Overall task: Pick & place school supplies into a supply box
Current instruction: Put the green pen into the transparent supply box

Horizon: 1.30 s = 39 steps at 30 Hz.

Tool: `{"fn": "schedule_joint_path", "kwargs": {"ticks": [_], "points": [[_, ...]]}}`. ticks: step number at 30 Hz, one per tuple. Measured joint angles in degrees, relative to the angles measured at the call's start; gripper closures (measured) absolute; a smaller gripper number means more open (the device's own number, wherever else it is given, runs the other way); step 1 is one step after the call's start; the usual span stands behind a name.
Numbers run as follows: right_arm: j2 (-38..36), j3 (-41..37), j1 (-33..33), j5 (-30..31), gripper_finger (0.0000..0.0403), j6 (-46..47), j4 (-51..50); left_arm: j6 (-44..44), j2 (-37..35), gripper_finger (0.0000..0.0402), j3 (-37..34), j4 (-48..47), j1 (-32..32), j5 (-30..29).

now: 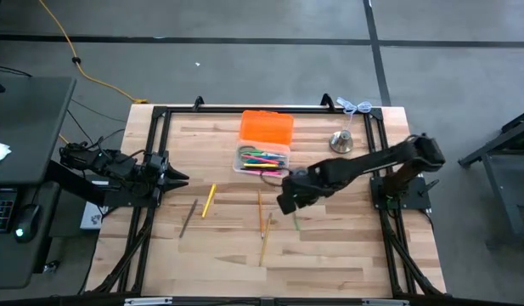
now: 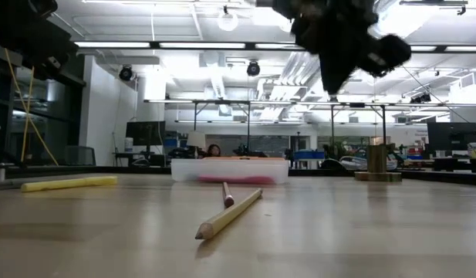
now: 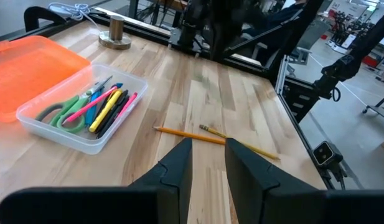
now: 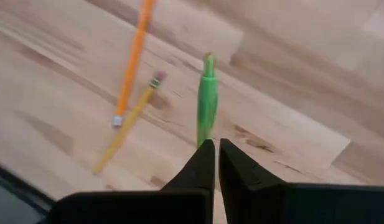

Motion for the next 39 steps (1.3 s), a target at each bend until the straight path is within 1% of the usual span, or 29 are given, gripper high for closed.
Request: {"fn": "schedule_joint_path", "kwargs": {"ticks": [8, 10, 12, 15, 20, 24, 27, 30, 32, 35, 39], "points": [[-10.3, 0.1, -1.4, 7.6, 0.0401, -0.5, 0.3, 0.0, 0.0, 0.0279, 0.0, 0.0, 0.0, 0.0], [-11.5, 0.1, -1.4, 9.1, 0.0402, -0.6, 0.3, 0.0, 0.0, 0.0279, 0.0, 0.0, 0.0, 0.0], [-11.9, 0.1, -1.7, 9.1, 0.0402, -0.9, 0.3, 0.0, 0.0, 0.0280, 0.0, 0.1, 0.0, 0.0], [-11.0, 0.1, -1.7, 7.7, 0.0402, -4.5, 3.0, 0.0, 0.0, 0.0279, 0.0, 0.3, 0.0, -0.2], [-6.8, 0.1, -1.5, 3.2, 0.0402, -12.3, 13.4, -0.1, 0.0, 0.0280, 0.0, 0.5, 0.0, -0.2], [-1.2, 0.2, -1.5, -3.5, 0.0397, -13.7, 17.8, -0.9, 0.0, 0.0280, 0.0, 0.5, 0.0, -0.2], [3.6, 0.2, -1.2, -9.2, 0.0370, -14.9, 19.0, -1.6, 0.0, 0.0280, 0.0, 0.4, 0.0, -0.2], [7.3, 0.2, -1.2, -14.8, 0.0330, -15.0, 19.8, -1.6, 0.0, 0.0280, 0.0, 0.4, 0.0, -0.6], [9.1, 0.2, -1.3, -17.5, 0.0304, -14.8, 20.2, -1.7, 0.0, 0.0279, 0.0, 0.4, 0.0, -1.5], [11.0, 0.2, -1.3, -18.3, 0.0273, -13.1, 20.1, -1.7, 0.0, 0.0279, 0.0, 0.3, 0.0, -2.3], [12.4, 0.2, -1.3, -17.6, 0.0251, -11.9, 19.8, -1.7, 0.0, 0.0279, 0.0, -0.6, 0.0, -2.6]]}}
